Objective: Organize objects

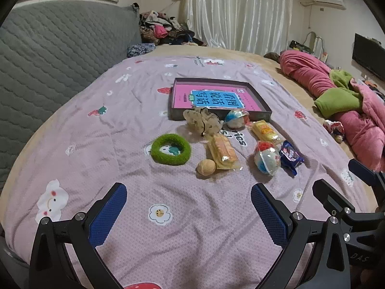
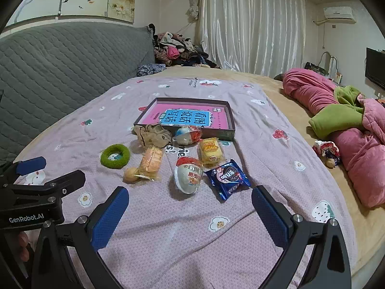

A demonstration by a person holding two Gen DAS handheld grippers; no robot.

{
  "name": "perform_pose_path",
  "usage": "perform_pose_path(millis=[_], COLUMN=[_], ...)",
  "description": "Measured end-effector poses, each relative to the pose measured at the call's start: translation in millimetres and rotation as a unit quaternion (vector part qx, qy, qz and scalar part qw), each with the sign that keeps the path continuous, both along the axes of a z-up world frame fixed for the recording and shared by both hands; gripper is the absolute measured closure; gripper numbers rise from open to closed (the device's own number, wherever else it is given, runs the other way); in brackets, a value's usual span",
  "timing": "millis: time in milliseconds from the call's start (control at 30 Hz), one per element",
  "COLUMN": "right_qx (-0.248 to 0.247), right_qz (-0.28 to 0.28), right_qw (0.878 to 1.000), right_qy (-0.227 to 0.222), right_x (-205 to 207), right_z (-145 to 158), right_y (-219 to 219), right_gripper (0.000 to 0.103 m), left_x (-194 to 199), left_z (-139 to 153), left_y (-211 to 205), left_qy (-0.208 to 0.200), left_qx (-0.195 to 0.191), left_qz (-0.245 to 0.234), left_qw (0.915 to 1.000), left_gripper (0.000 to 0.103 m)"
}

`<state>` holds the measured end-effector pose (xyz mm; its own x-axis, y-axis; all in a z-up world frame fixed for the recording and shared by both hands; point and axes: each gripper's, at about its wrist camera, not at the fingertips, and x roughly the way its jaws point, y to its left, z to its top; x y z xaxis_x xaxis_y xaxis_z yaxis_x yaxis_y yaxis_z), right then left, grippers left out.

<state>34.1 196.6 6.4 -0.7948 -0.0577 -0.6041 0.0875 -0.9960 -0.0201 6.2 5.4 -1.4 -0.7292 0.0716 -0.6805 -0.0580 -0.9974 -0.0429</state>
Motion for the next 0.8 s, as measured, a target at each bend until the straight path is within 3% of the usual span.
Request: perform_pose_path(millis=[800], right_qx=[0.005], right_qz=[0.002], right_qw=[1.000], right_qy=[0.001], right_x=[2.4], right_z=[0.7], right_y=[-0.3], right_gripper=[0.000], left_x=[-0.9], left_z=[-0.9], left_y=[-1.7], left_qy=[0.001], left_qx=[-0.004], left_qz=[0.005], left_qw=[1.0000], left_gripper=[0.000])
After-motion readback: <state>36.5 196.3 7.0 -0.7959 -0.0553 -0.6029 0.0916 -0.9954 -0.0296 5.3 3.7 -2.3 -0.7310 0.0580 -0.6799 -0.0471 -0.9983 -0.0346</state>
